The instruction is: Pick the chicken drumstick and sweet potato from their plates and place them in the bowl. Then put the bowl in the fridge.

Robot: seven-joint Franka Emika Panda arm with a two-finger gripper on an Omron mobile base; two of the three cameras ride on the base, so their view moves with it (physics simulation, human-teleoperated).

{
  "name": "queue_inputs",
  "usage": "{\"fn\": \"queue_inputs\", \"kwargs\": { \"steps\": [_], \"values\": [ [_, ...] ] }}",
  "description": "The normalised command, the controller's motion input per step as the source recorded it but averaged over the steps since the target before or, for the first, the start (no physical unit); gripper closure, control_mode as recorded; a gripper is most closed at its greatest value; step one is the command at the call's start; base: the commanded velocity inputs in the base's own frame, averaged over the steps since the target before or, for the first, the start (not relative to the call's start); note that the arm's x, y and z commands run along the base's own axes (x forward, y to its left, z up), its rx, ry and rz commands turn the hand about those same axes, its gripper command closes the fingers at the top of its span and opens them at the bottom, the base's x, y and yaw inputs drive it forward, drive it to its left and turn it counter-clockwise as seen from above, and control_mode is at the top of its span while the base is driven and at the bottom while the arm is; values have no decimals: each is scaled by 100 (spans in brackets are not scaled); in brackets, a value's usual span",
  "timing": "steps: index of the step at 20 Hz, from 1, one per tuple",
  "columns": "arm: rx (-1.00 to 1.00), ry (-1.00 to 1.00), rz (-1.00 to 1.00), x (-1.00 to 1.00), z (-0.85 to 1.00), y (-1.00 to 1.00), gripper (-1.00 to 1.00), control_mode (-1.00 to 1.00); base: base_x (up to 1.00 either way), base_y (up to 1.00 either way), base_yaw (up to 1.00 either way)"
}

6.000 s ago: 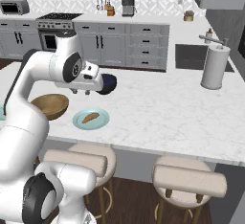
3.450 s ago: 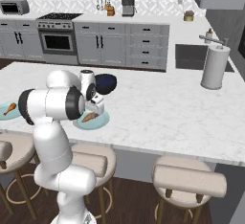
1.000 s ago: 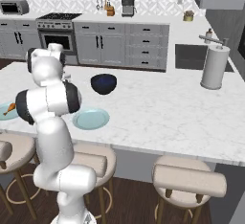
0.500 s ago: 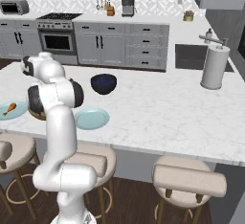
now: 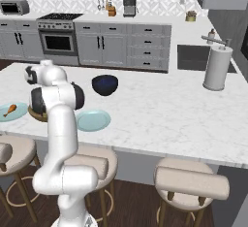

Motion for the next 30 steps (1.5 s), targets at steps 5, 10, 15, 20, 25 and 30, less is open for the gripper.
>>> {"fn": "queue_inputs", "kwargs": {
  "steps": [5, 10, 15, 20, 25, 30],
  "values": [
    [0, 0, 3, 2, -20, 4, 100, -100, 0, 0, 0],
    [0, 0, 1, 0, -33, 4, 100, -100, 0, 0, 0],
    [0, 0, 0, 6, -7, 0, -100, -100, 0, 0, 0],
    [0, 0, 0, 0, 0, 0, -100, -100, 0, 0, 0],
    [0, 0, 0, -1, 3, 0, -100, -100, 0, 0, 0],
    [2, 3, 0, -9, 66, -15, -100, -100, 0, 0, 0]
  ]
}}
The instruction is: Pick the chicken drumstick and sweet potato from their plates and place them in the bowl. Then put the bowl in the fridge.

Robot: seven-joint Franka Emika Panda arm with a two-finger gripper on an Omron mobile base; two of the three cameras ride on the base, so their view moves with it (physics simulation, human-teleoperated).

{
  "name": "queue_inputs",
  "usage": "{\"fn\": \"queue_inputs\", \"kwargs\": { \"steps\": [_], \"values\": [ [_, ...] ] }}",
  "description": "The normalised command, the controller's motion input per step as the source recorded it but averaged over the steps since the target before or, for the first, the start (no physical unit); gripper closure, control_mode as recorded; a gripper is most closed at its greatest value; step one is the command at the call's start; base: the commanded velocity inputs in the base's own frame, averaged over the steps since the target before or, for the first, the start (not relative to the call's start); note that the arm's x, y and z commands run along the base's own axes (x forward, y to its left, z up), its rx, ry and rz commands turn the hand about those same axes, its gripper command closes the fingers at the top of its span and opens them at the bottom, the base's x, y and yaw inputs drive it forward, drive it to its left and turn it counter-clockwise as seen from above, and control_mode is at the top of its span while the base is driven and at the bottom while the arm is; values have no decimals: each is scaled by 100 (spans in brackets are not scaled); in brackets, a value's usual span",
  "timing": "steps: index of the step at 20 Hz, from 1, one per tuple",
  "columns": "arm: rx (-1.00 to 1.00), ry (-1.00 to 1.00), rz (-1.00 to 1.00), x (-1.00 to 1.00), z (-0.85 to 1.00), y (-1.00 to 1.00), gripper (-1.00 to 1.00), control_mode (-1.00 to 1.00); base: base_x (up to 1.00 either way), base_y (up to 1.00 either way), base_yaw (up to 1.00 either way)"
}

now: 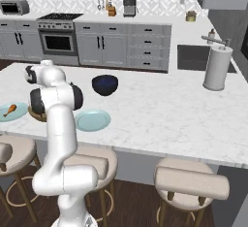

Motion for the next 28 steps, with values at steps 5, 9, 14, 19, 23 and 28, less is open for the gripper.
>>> {"fn": "queue_inputs", "kwargs": {
  "steps": [5, 9, 14, 19, 23, 28],
  "values": [
    [9, -1, 0, -70, 54, -76, -100, -100, 0, 0, 0],
    [8, -25, 7, -100, 7, -100, -100, -100, 0, 0, 0],
    [13, -36, 8, -100, 34, -100, -100, -100, 0, 0, 0],
    [17, -24, 10, -97, 66, -98, -100, -100, 0, 0, 0],
    [9, -7, 5, -100, 72, -72, -100, -100, 0, 0, 0],
    [7, -2, 0, -90, 50, -47, -100, -100, 0, 0, 0]
  ]
}}
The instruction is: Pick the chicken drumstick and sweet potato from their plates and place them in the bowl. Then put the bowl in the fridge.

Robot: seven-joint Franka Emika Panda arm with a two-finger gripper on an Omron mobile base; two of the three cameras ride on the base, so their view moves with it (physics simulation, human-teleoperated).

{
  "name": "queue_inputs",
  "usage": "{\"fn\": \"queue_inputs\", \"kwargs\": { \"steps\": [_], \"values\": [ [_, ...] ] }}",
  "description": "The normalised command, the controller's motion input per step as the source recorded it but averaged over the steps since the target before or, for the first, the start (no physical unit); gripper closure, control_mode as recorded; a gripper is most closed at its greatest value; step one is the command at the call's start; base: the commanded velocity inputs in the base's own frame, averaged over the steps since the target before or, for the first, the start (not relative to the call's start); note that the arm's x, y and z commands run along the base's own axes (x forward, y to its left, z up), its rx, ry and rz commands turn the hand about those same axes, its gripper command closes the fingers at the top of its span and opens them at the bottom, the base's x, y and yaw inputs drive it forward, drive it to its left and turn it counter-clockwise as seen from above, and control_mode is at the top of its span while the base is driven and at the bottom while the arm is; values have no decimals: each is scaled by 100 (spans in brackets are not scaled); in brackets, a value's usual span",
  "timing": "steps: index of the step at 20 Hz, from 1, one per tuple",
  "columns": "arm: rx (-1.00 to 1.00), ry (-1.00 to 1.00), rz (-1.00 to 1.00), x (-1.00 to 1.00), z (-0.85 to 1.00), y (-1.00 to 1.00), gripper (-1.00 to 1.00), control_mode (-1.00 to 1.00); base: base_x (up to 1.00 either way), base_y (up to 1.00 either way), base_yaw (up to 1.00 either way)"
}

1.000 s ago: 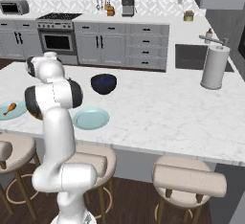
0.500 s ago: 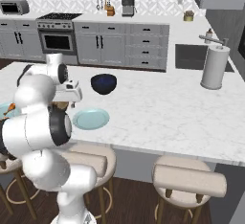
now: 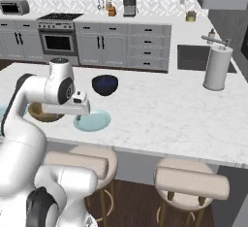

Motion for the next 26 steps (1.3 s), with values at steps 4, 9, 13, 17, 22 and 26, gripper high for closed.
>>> {"fn": "queue_inputs", "kwargs": {
  "steps": [4, 9, 13, 17, 22, 26],
  "values": [
    [6, -1, 0, -80, 4, -26, -100, -100, 0, 0, 0],
    [1, -1, -6, -23, 5, -14, -100, -100, 0, 0, 0],
    [0, 4, -22, 0, 8, -34, -100, -100, 0, 0, 0],
    [0, 2, -12, 0, 0, -31, -100, -100, 0, 0, 0],
    [0, 0, 0, -1, 0, -5, -100, 100, -15, 22, 0],
    [0, 0, 0, 0, 0, 0, -100, 100, -5, 100, 0]
  ]
}}
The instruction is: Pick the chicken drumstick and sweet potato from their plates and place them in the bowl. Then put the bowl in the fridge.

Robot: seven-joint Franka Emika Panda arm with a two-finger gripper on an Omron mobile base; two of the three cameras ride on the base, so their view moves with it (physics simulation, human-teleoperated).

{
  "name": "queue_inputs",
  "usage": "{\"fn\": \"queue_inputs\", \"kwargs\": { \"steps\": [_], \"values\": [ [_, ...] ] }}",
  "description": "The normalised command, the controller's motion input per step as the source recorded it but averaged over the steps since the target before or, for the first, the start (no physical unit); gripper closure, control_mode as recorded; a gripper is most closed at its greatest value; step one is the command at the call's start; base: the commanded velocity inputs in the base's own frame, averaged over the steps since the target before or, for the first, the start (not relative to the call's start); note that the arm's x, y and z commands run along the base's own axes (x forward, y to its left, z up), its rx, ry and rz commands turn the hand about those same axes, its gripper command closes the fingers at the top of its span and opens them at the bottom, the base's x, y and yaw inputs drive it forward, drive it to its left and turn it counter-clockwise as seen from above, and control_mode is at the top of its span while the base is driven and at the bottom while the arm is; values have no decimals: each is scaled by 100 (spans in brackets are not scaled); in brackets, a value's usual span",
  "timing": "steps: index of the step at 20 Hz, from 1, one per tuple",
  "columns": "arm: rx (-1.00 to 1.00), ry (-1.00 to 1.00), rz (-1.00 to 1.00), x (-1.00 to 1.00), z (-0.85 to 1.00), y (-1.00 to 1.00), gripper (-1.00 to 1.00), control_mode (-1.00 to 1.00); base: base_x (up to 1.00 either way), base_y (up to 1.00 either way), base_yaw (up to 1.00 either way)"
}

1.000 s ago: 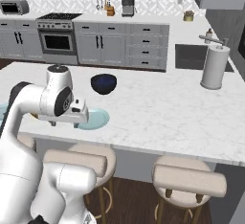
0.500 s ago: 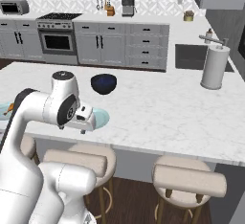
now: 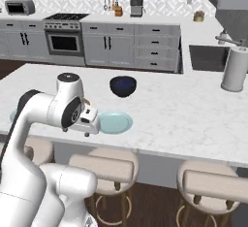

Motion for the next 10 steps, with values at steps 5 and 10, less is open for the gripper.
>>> {"fn": "queue_inputs", "kwargs": {
  "steps": [5, 10],
  "values": [
    [0, 0, 0, 0, 0, 0, -100, 100, 4, 100, 0],
    [0, 0, 0, 0, 0, 0, -100, 100, 28, 66, 0]
  ]
}}
